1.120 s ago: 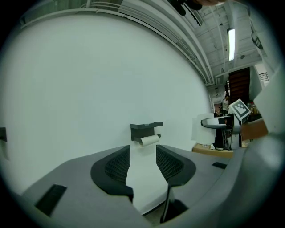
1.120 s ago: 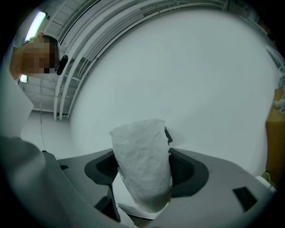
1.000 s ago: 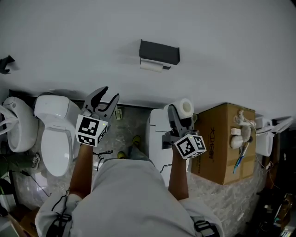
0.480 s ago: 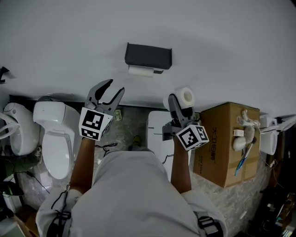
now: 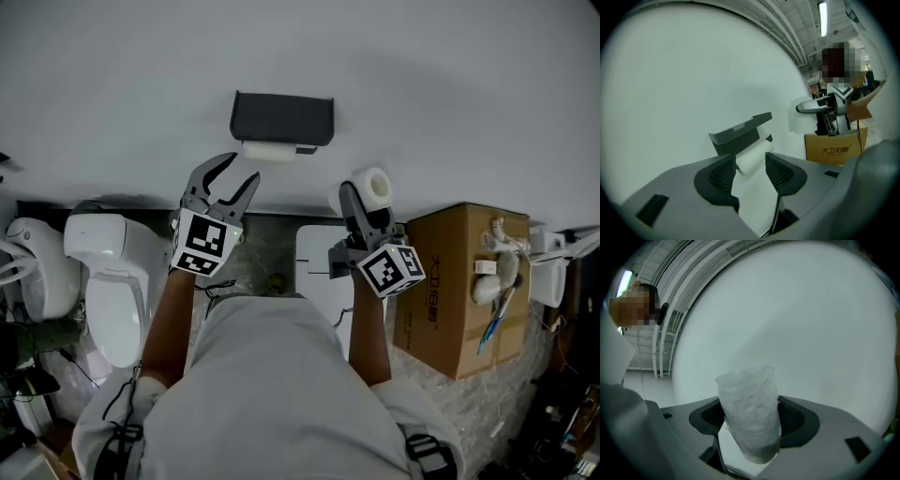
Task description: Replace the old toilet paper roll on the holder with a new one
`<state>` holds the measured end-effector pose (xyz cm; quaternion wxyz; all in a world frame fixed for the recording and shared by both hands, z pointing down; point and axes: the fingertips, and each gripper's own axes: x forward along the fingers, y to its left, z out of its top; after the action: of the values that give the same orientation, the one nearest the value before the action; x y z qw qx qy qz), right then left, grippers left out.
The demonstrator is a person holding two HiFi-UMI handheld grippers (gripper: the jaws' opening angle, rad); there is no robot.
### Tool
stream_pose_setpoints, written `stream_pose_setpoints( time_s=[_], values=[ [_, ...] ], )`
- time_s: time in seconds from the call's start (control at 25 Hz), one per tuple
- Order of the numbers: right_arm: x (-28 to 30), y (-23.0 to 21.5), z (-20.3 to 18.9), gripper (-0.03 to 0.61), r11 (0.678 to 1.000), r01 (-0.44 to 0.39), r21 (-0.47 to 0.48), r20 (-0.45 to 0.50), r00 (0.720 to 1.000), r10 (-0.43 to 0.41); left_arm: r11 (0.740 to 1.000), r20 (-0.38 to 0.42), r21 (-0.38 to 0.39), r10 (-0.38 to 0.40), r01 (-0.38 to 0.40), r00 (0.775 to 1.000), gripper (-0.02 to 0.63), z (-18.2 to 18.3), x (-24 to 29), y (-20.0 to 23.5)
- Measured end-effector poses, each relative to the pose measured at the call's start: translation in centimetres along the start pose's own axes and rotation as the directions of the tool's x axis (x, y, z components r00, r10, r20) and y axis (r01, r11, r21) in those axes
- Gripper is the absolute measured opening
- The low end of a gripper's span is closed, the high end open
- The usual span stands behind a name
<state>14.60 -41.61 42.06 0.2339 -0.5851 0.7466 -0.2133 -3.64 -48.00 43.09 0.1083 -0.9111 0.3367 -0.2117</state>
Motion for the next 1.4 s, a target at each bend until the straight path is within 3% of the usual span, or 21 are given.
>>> stream_pose_setpoints(
  time_s=[0.16,0.28,0.48,0.6,0.8,0.96,1.4],
  values=[
    [0.3,-1.2,0.1,0.337,1.0,0.013,0.012,-0.004,1.0,-0.013,0.983,-0.072,0.183,0.005,0.008,0.997,0.221,-0.1,2.1,-0.7],
    [0.4,-1.7,0.0,0.337,1.0,0.017,0.018,-0.01,1.0,-0.017,0.939,-0.113,0.344,0.029,0.012,0.993,0.232,-0.3,3.2,-1.3],
    [0.8,-2.8,0.0,0.337,1.0,0.014,0.027,-0.007,1.0,-0.014,0.886,-0.163,0.463,0.057,0.025,0.985,0.235,-0.9,4.9,-1.6],
    [0.8,-3.5,0.3,0.337,0.999,0.027,0.032,-0.011,1.0,-0.027,0.829,-0.197,0.559,0.094,0.033,0.976,0.236,-1.4,5.7,-1.8],
    [0.8,-4.1,0.9,0.337,0.999,0.02,0.032,-0.007,1.0,-0.02,0.787,-0.228,0.616,0.136,0.035,0.964,0.236,-1.8,6.9,-1.6],
    [0.2,-4.9,0.8,0.337,0.998,0.041,0.043,-0.003,0.999,-0.041,0.729,-0.23,0.684,0.176,0.03,0.957,0.227,-1.9,7.3,-1.5],
    [-2.6,-7.4,1.8,0.337,0.994,0.096,0.062,0.049,0.994,-0.099,0.68,-0.187,0.732,0.131,0.049,0.974,0.212,-0.5,9.6,-4.3]
  ],
)
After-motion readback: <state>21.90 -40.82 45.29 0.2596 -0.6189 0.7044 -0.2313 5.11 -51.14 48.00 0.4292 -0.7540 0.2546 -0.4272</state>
